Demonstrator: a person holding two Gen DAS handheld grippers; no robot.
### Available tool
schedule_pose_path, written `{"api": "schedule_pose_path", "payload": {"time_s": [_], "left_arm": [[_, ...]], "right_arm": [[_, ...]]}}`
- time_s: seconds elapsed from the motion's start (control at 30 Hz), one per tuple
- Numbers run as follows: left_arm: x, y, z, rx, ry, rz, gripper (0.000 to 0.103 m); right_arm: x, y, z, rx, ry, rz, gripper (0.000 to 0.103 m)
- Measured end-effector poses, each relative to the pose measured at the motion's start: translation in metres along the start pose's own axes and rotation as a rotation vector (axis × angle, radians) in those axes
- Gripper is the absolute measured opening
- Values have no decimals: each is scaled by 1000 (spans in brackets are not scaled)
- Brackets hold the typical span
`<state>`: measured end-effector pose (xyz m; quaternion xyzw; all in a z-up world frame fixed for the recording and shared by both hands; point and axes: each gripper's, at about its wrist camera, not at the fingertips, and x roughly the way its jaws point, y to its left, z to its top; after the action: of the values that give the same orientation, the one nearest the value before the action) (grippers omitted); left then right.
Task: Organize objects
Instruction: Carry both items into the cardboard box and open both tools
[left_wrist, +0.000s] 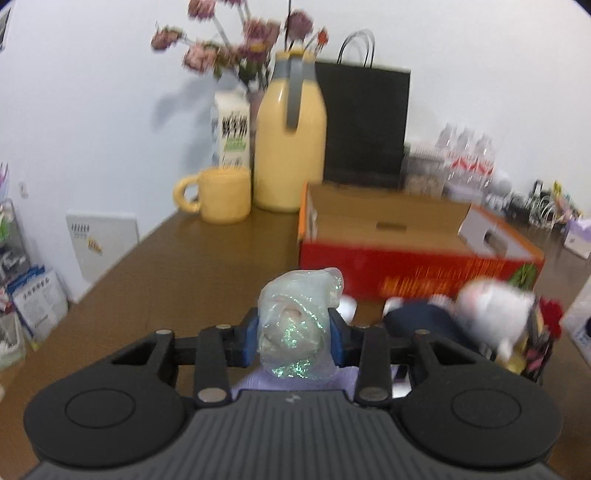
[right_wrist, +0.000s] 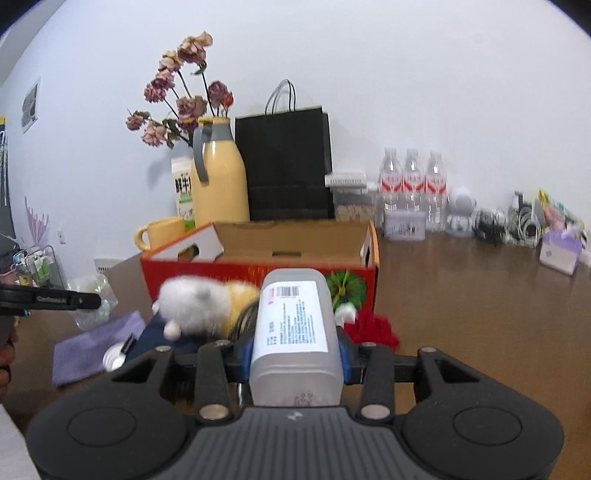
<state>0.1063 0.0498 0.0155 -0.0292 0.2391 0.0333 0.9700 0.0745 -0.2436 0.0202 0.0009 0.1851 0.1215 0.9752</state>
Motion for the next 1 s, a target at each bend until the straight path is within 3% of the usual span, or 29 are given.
{"api": "schedule_pose_path", "payload": {"time_s": [0.17, 0.43, 0.77, 1.0], "left_arm": [[14, -19, 48, 9, -77, -28, 38], [75, -51, 105, -2, -42, -45, 38], [154, -78, 123, 28, 96, -23, 38], [194, -92, 106, 86, 182, 14, 41]], "right_arm": [[32, 0, 44, -31, -53, -12, 40], [115, -4, 97, -23, -2, -30, 40], [211, -10, 96, -16, 188, -51, 40], [249, -16, 81, -10, 284, -60, 40]]}}
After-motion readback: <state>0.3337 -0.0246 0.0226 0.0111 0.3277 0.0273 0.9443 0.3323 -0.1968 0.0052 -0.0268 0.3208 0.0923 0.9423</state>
